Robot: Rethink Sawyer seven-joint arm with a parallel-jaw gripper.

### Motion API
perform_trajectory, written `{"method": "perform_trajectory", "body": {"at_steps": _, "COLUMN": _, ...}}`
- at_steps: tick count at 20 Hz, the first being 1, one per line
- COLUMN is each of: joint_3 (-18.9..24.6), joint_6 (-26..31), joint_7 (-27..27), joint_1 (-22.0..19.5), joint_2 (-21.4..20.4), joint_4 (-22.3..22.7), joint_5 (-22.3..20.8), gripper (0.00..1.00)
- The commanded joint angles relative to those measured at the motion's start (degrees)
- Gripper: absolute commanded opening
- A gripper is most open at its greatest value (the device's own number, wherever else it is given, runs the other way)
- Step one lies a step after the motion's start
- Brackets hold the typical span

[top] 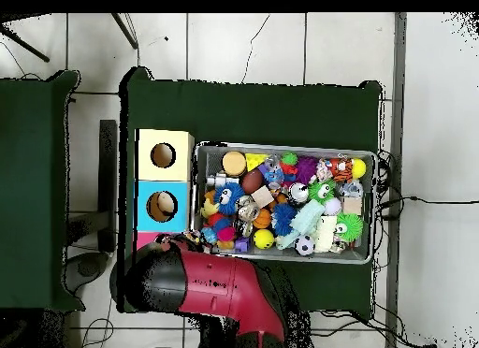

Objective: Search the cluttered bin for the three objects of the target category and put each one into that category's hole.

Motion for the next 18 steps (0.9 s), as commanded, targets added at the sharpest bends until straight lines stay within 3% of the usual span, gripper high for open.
{"method": "perform_trajectory", "body": {"at_steps": 1, "joint_3": -0.4, "joint_6": -1.9, "joint_7": 14.2, "joint_1": -0.4, "joint_2": 2.9, "joint_4": 0.8, "joint_5": 2.2, "gripper": 0.0}}
{"method": "perform_trajectory", "body": {"at_steps": 18, "joint_3": -3.0, "joint_6": 0.3, "joint_7": 17.2, "joint_1": 3.7, "joint_2": 4.3, "joint_4": -1.7, "joint_5": 2.9, "gripper": 0.0}}
